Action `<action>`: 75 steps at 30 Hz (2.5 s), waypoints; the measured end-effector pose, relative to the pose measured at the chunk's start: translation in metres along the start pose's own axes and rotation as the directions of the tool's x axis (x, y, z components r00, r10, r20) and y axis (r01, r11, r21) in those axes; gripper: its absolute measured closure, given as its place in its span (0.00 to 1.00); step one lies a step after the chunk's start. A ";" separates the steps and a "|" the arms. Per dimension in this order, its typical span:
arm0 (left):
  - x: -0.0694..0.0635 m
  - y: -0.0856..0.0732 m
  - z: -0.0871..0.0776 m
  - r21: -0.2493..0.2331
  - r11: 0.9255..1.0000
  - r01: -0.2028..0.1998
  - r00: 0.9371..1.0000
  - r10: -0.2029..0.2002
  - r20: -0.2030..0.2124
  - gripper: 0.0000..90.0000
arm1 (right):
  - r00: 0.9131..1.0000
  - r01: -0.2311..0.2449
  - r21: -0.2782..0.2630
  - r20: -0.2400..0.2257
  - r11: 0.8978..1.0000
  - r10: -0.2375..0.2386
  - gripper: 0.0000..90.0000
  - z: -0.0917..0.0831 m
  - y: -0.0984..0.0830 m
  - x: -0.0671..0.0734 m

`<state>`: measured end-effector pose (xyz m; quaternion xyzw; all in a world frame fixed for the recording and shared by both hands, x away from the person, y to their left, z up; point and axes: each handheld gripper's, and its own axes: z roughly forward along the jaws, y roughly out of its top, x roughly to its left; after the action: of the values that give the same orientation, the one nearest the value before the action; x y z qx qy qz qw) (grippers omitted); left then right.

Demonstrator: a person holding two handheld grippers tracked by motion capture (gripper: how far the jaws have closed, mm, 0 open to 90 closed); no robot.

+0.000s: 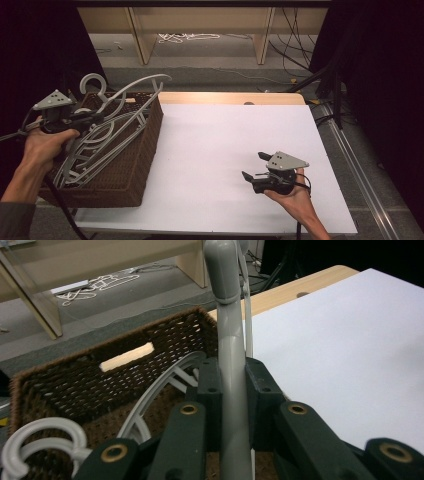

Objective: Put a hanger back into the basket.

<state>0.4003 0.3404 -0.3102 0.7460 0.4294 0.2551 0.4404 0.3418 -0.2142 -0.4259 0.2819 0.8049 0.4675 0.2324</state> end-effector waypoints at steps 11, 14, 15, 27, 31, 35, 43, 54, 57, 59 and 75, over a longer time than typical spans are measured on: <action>0.019 -0.018 -0.001 0.034 0.999 -0.012 1.000 0.013 -0.020 0.88 | 1.000 0.000 0.009 -0.006 1.000 0.000 0.21 0.002 -0.003 0.001; 0.023 -0.024 -0.001 0.049 0.999 -0.013 1.000 0.015 -0.028 0.88 | 1.000 -0.002 0.029 -0.019 1.000 0.003 0.21 0.001 -0.003 0.000; 0.027 -0.028 -0.002 0.054 0.998 -0.012 0.999 0.014 -0.037 0.88 | 1.000 -0.004 0.027 -0.015 1.000 0.005 0.21 0.001 -0.003 0.000; 0.039 -0.043 -0.004 0.078 0.997 0.011 0.999 -0.007 -0.049 0.88 | 1.000 0.004 0.035 -0.018 0.999 -0.003 0.21 0.002 -0.003 0.001; 0.041 -0.048 -0.002 0.121 0.993 0.000 0.998 0.008 -0.062 0.88 | 1.000 0.004 0.029 -0.013 1.000 -0.003 0.21 0.003 -0.004 0.001; 0.042 -0.050 0.003 0.174 0.984 -0.035 0.998 0.044 -0.045 0.88 | 1.000 0.004 0.040 -0.020 0.999 -0.003 0.21 0.002 -0.004 0.001; 0.034 -0.058 0.023 0.246 0.969 -0.037 0.999 0.045 -0.028 0.88 | 1.000 0.007 0.042 -0.017 0.999 -0.006 0.21 0.003 -0.004 0.000; 0.041 -0.066 0.030 0.317 0.948 0.028 0.996 0.000 -0.087 0.86 | 1.000 0.009 0.046 -0.019 0.999 -0.008 0.21 0.003 -0.004 0.000; 0.043 -0.067 0.033 0.324 0.945 0.037 0.994 -0.001 -0.111 0.83 | 1.000 0.009 0.045 -0.018 0.999 -0.008 0.21 0.002 -0.004 0.000; 0.044 -0.067 0.035 0.337 0.940 0.055 0.992 -0.012 -0.129 0.83 | 1.000 0.008 0.045 -0.018 0.999 -0.007 0.21 0.002 -0.004 0.000; 0.054 -0.075 0.041 0.353 0.921 0.163 0.957 -0.061 -0.283 0.61 | 1.000 0.000 0.035 -0.020 0.999 0.001 0.21 0.004 -0.005 0.000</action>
<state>0.4275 0.3875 -0.3957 0.7488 0.5676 0.2409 0.2430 0.3432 -0.2144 -0.4321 0.2815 0.8153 0.4560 0.2194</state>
